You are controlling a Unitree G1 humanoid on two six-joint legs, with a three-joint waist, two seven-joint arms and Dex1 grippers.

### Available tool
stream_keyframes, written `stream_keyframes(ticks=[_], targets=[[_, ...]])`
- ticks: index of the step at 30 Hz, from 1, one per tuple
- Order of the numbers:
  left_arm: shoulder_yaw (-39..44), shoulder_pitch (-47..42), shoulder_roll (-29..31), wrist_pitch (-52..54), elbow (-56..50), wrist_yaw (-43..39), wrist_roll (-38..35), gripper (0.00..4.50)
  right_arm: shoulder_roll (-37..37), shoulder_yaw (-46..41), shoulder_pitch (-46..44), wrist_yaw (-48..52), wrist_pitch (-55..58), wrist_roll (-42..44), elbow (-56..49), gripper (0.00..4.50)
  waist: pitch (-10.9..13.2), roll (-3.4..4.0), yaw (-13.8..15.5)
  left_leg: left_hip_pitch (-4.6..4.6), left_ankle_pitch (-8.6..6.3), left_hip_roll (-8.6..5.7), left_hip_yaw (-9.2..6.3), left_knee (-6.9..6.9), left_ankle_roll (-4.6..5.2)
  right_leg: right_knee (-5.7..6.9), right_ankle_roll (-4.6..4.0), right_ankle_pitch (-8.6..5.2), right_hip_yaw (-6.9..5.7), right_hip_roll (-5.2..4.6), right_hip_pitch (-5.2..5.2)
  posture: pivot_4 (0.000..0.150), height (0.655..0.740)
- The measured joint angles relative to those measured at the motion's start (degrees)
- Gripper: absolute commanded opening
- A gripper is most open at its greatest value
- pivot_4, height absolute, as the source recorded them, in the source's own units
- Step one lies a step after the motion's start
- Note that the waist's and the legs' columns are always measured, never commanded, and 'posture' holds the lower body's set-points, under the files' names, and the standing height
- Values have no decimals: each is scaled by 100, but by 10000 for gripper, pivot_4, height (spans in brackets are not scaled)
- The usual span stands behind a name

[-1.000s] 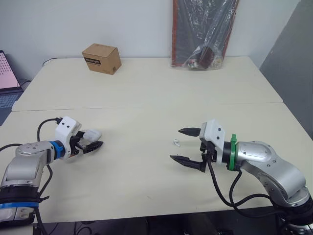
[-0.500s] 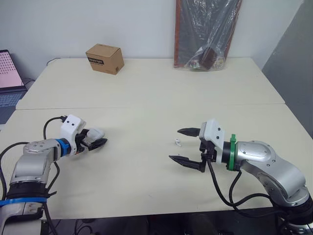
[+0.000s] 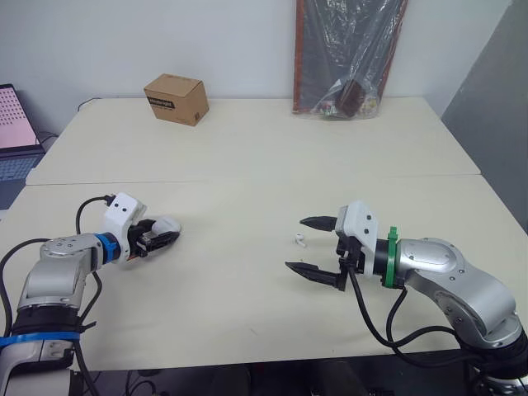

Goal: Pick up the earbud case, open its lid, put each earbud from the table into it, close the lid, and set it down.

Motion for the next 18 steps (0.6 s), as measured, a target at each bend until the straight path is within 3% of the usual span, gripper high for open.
stream_keyframes(ticks=[12, 18], targets=[[-68, 73, 31, -89, -71, -85, 74, 28312, -37, -27, 0, -31, 145, 197, -73, 45000, -4, 6, -3, 2, 0, 0, 2, 0, 0, 0, 0, 0, 2, 0, 1, 1500, 7400], [-195, 367, -5, -114, -743, -181, 45, 28312, -64, -549, -19, -35, 424, 685, -67, 45000, -3, 6, -1, -3, 0, -1, 0, 0, 0, -2, 0, 0, 1, -4, 1, 1500, 7400]])
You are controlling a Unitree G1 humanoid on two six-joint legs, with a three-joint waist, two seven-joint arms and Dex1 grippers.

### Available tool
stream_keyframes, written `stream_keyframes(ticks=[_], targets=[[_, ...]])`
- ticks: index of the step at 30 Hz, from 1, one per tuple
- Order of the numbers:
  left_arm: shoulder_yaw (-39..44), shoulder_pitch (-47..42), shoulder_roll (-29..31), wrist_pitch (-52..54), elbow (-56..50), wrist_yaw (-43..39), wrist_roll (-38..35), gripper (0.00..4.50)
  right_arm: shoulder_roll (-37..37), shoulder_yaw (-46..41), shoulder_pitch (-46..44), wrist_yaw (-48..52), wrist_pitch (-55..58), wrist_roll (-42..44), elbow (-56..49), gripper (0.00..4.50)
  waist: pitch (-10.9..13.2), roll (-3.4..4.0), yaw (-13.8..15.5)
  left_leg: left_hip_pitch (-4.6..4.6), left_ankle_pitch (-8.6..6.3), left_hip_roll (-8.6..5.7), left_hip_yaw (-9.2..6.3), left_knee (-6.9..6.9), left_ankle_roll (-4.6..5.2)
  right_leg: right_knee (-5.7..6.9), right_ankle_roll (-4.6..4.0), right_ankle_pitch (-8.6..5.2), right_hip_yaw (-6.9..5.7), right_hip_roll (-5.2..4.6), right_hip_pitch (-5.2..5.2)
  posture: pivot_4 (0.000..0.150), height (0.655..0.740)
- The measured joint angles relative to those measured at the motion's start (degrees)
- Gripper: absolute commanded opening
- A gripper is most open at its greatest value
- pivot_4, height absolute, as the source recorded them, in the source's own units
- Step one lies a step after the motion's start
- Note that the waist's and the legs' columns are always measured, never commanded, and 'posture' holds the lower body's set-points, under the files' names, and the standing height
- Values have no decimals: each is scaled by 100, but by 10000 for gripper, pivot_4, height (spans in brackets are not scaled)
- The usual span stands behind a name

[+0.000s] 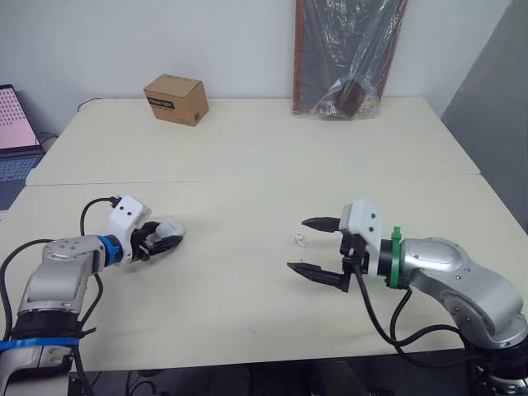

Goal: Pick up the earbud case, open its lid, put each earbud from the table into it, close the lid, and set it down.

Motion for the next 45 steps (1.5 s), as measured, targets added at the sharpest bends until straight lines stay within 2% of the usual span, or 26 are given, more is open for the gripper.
stream_keyframes(ticks=[6, 10, 13, 17, 19, 23, 28, 33, 39, 42, 45], targets=[[-349, 46, -226, -5, -1171, -232, -222, 28312, 36, -489, -357, -227, 822, 910, 168, 45000, 1, -1, -12, 0, 0, 5, -1, -1, 0, 1, -1, 1, 0, 4, -1, 1500, 7400], [-456, -93, -468, -517, -1559, -263, -221, 28312, 137, -767, -673, -729, 1886, 1683, 549, 45000, 1, 0, -11, 1, 0, 4, 1, -2, 0, 2, -2, 1, 3, 5, -1, 1500, 7400], [-515, -216, -674, -1156, -1582, -290, -199, 28312, 616, -1137, -1020, -1428, 2814, 2526, 1012, 45000, 0, 0, -16, 1, 0, 4, 3, -2, 1, 2, -4, 2, 5, 6, -1, 1500, 7400], [-688, -226, -779, -1888, -1622, -431, -108, 28312, 1169, -1530, -1187, -2475, 3290, 3572, 1432, 45000, 0, 0, -19, -3, 0, 4, 3, -5, 1, 1, -4, 2, 5, 6, -3, 1500, 7400], [-776, -232, -865, -2148, -1660, -505, -100, 28312, 1348, -1588, -1201, -3070, 3306, 4110, 1669, 45000, 1, 0, -19, -13, 0, 1, 4, -3, 1, 1, -4, 3, 5, 4, -10, 1500, 7400], [-920, -338, -954, -2515, -1717, -585, -98, 28312, 1230, -1367, -1201, -4532, 2749, 5860, 2118, 45000, 1, 0, -27, -43, 0, 1, 5, 1, 1, 4, -1, 5, 6, 3, -39, 1500, 7400], [-1032, -562, -1078, -2867, -1834, -690, -120, 28312, 841, -734, -1291, -5561, 2003, 7116, 2188, 45000, 0, 0, -31, -44, 0, 3, 5, 0, 2, 5, -1, 5, 7, 6, -41, 1500, 7400], [-1135, -642, -1148, -3029, -1837, -772, -144, 28312, 702, -279, -1378, -5942, 1556, 7556, 2200, 45000, 0, 0, -31, -44, 0, 4, 5, 0, 3, 5, -1, 5, 7, 9, -41, 1500, 7400], [-1175, -646, -1209, -3026, -2033, -763, -167, 28312, 686, 101, -1440, -5982, 1345, 7609, 2315, 45000, 0, 0, -26, -45, 0, 4, 5, 0, 3, 4, -1, 5, 8, 8, -41, 1500, 7400], [-1200, -648, -1272, -2995, -2077, -737, -181, 28312, 684, 193, -1453, -5994, 1271, 7609, 2374, 39631, 0, 0, -24, -43, 0, 4, 5, 0, 3, 5, -1, 5, 8, 9, -41, 1500, 7400], [-1233, -647, -1281, -2985, -2123, -717, -182, 28312, 679, 267, -1538, -6033, 1230, 7609, 2397, 29328, 0, 0, -25, -44, 0, 5, 5, 0, 3, 5, -1, 5, 7, 10, -42, 1500, 7400]])
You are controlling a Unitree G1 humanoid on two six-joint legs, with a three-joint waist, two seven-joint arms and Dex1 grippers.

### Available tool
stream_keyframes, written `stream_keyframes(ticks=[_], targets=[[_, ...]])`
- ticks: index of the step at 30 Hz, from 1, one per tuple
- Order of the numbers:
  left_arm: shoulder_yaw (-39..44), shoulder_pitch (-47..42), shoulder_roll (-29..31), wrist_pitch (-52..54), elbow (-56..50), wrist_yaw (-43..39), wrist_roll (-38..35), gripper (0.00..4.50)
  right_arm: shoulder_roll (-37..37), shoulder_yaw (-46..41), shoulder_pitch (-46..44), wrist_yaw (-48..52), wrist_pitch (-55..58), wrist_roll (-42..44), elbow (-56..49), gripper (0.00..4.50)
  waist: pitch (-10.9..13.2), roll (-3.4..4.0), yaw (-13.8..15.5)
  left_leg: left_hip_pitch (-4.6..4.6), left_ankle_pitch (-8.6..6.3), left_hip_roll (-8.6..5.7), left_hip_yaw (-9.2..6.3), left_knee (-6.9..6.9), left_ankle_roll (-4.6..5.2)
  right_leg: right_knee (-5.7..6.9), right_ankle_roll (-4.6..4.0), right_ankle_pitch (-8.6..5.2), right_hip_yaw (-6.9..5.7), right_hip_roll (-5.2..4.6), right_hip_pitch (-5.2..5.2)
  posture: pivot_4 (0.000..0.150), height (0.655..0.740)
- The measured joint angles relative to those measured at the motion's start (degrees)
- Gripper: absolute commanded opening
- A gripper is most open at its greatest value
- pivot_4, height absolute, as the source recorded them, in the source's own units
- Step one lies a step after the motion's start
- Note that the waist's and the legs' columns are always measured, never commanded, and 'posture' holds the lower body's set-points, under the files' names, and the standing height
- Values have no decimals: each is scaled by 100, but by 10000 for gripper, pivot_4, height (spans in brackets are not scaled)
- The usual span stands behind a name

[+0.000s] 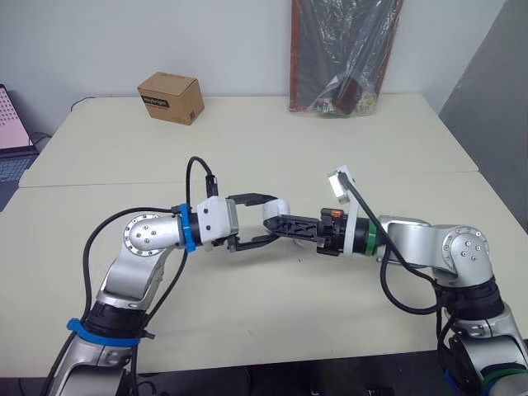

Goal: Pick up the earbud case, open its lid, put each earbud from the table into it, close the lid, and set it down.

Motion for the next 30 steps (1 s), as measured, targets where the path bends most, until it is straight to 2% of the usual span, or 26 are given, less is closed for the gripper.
stream_keyframes(ticks=[7, 10, 13, 15, 20, 25, 27, 30], targets=[[-1, 3, 1, 8, -98, 1, -5, 28312, -18, 50, -29, -7, -9, 0, 13, 29328, 0, 0, 2, -1, 0, -1, 0, 0, 0, -1, 0, 0, 0, 0, 0, 1500, 7400], [-2, 3, 1, 13, -98, -3, -14, 28312, -22, 50, -29, -8, -10, 0, 26, 23743, 0, 0, 2, -1, 0, 0, 0, 0, 0, -1, 0, 0, 0, 0, 0, 1500, 7400], [-1, 2, 10, 11, -104, -25, -29, 28312, -44, 51, -27, -33, -11, -1, 55, 12831, 0, 0, 2, -1, 0, -1, 0, 0, 0, -1, 0, 0, 1, 0, 0, 1500, 7400], [-1, 3, 20, 13, -102, -38, -28, 28312, -60, 51, -27, -46, -10, -1, 72, 7690, 0, 0, 2, -1, 0, -1, 1, 0, 0, -1, 0, 0, 1, 0, 0, 1500, 7400], [-2, 2, 39, 62, -116, -44, -31, 28312, -57, 58, -27, -50, -10, -1, 72, 7851, 0, 0, 2, -1, 0, -1, 0, 0, 0, -1, 0, 0, 1, 0, 0, 1500, 7400], [-37, 8, 196, 610, -362, -48, -105, 28312, -52, 119, -27, -47, -8, -1, 120, 7851, 0, 0, 0, -1, 0, -1, 0, 0, 0, -1, 0, 0, 0, 0, 0, 1500, 7400], [-57, -9, 368, 1008, -493, -118, -268, 35491, -48, 186, -26, -46, 0, 1, 122, 7851, 0, 0, -4, -1, 0, 0, 0, 0, 0, -1, 0, 0, 0, 1, -1, 1500, 7400], [-61, -16, 640, 1622, -599, -324, -542, 43438, -66, 227, -29, -41, 10, 0, 124, 7851, 0, 0, -8, -1, 0, 0, -1, -1, 0, 0, 0, 0, -1, 2, -1, 1500, 7400]])
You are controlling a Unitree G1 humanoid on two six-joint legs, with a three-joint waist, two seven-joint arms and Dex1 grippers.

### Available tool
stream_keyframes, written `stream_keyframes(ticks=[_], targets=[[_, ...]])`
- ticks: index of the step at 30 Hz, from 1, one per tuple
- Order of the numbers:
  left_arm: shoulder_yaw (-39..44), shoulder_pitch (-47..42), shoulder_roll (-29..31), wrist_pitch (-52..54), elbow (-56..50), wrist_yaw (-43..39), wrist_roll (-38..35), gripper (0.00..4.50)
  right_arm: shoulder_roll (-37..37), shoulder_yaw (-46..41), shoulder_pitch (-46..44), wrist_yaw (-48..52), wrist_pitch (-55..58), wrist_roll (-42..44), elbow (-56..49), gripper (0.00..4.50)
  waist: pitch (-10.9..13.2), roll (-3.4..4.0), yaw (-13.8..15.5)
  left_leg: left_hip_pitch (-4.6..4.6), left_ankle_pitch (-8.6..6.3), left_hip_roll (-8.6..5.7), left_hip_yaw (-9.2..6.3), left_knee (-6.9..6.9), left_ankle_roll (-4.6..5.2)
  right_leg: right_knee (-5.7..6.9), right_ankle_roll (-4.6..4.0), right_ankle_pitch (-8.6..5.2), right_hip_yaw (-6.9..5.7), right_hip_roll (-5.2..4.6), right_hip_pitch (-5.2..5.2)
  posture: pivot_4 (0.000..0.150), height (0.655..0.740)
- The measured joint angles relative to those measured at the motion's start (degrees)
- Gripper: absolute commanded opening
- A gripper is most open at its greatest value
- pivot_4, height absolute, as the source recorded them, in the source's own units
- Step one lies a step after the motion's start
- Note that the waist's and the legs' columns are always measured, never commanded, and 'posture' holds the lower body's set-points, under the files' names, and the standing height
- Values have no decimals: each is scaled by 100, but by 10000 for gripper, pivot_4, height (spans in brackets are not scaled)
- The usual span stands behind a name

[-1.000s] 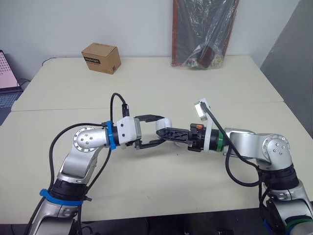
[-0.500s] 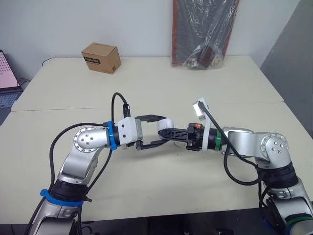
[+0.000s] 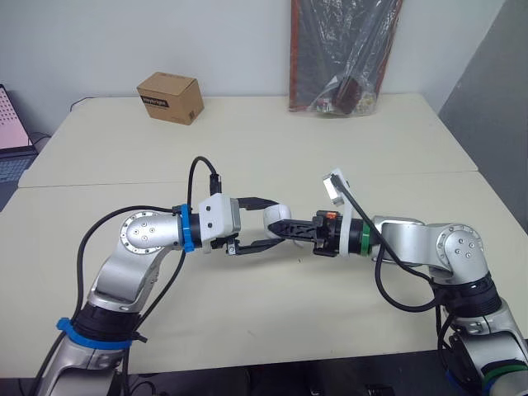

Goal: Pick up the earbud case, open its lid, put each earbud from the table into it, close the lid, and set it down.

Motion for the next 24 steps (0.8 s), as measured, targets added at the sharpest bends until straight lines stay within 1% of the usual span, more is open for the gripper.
stream_keyframes(ticks=[1, 3, 7, 10, 12, 14, 17, 20, 23, 24], targets=[[4, 1, 27, 252, 3, 0, -139, 44657, -40, 1, -27, 7, 0, 0, 0, 7851, 0, 1, 1, -1, 0, -1, 0, 1, 0, 0, 0, 0, 0, 0, 0, 1500, 7400], [65, -8, 45, 644, 17, 31, -351, 44657, -153, -1, -107, 39, -1, 0, 1, 7851, 0, 0, 1, -1, 0, -1, 1, 3, 0, -1, 1, 0, 1, -1, 1, 1500, 7400], [289, -249, 287, 1387, 202, 77, -656, 44657, -323, -1, -171, 207, 12, -34, 43, 7851, 1, 0, -1, -1, 0, 1, -4, 2, 0, -1, 1, -1, -6, 2, 0, 1500, 7400], [430, -626, 695, 2158, 413, -143, -1023, 44657, -559, 16, -250, 577, 187, -464, 55, 7851, 2, 2, -5, -2, 0, -2, -1, 1, 0, -3, 1, -1, -3, 2, -2, 1500, 7400], [401, -907, 862, 2590, 699, -328, -1091, 44657, -790, 63, -481, 1075, 464, -1056, 37, 7851, 4, 6, -3, -1, 0, -3, 1, 1, 0, -4, 2, -1, -3, 2, -2, 1500, 7400], [329, -1116, 864, 2855, 921, -422, -1141, 44657, -920, 118, -689, 1604, 612, -1667, -49, 7851, 4, 6, 1, -2, 0, -2, 0, 1, 1, -5, 2, -1, -6, 2, -3, 1500, 7400], [82, -1396, 804, 3129, 1062, -603, -1171, 44657, -1262, 578, -916, 2625, 748, -2885, -485, 7851, 4, 6, 8, -8, 0, -2, -4, -1, 1, -5, 1, -2, -10, 2, -8, 1500, 7400], [-151, -1644, 803, 3205, 1204, -833, -1137, 44657, -1517, 1161, -1098, 3661, 683, -4067, -820, 7851, 5, 7, 10, -10, -1, -3, -2, -1, 1, -6, 1, -2, -8, 1, -12, 1500, 7400], [-432, -1843, 793, 3106, 1245, -1094, -974, 44657, -1549, 1591, -1383, 4535, 456, -5073, -906, 7851, 5, 8, 2, -9, -1, -2, 0, -1, 1, -4, 1, -1, -7, 1, -14, 1500, 7400], [-505, -1881, 781, 3072, 1268, -1136, -923, 44657, -1544, 1646, -1439, 4706, 397, -5272, -917, 7851, 5, 7, 2, -9, -1, -1, -2, -1, 1, -4, 1, -1, -9, 1, -13, 1500, 7400]])
